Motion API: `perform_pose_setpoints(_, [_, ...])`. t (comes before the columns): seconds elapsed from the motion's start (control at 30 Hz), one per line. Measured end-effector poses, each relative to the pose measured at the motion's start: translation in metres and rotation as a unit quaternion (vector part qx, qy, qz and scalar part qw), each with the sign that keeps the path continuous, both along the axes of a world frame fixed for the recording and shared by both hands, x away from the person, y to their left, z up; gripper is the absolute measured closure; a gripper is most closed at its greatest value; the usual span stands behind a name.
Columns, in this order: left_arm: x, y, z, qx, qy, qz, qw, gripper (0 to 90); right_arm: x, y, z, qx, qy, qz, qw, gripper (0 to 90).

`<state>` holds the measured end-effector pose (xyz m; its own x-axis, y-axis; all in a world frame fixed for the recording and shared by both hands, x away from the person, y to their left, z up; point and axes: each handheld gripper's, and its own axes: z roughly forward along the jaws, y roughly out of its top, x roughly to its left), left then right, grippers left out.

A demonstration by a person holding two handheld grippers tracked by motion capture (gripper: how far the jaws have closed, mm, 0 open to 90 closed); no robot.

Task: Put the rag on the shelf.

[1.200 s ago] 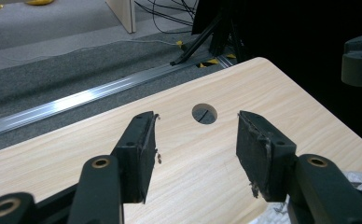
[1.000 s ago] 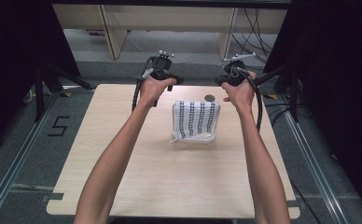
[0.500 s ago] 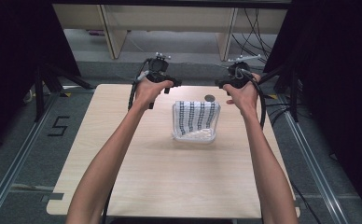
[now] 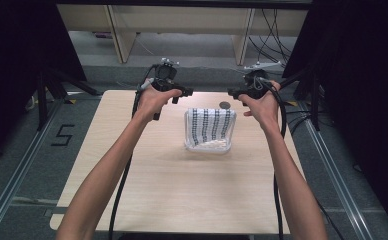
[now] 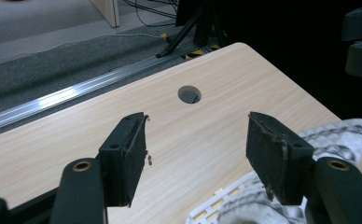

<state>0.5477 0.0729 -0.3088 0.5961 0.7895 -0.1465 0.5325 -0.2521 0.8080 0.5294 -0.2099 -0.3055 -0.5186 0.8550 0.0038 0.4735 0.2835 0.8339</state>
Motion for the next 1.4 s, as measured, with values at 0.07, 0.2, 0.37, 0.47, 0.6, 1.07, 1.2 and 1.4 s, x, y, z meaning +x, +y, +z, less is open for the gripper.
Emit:
perform_pose_setpoints(0.07, [-0.002,0.0,0.001,-0.001,-0.001,-0.002,1.0,37.6,-0.001,-0.001,0.0,0.002,0.0,0.003,1.0,46.7])
perform_pose_setpoints(0.2, [-0.008,0.001,0.005,0.003,-0.003,-0.004,1.0,37.0,-0.008,-0.004,0.001,-0.003,-0.005,0.01,0.9999,45.7])
perform_pose_setpoints(0.37, [-0.018,0.003,0.008,0.005,-0.01,-0.009,0.9999,36.6,-0.02,-0.006,0.002,0.006,-0.011,0.016,0.9998,44.3])
perform_pose_setpoints(0.47, [-0.026,0.005,0.01,0.01,-0.016,-0.016,0.9997,35.7,-0.027,-0.008,0.002,-0.001,-0.017,0.022,0.9996,43.3])
perform_pose_setpoints(0.6, [-0.038,0.007,0.01,0.005,-0.022,-0.021,0.9995,35.2,-0.037,-0.011,0.002,0.004,-0.019,0.03,0.9993,41.7])
perform_pose_setpoints(1.07, [-0.066,0.016,-0.005,-0.009,-0.032,-0.033,0.9989,33.7,-0.069,-0.015,-0.014,0.015,-0.031,0.058,0.9977,39.9])
perform_pose_setpoints(1.2, [-0.075,0.016,-0.012,0.002,-0.038,-0.035,0.9987,33.7,-0.076,-0.017,-0.021,0.019,-0.02,0.066,0.9974,39.8])
perform_pose_setpoints(1.4, [-0.088,0.02,-0.023,-0.004,-0.038,-0.042,0.9984,33.5,-0.081,-0.017,-0.031,0.018,-0.031,0.07,0.9969,39.6])
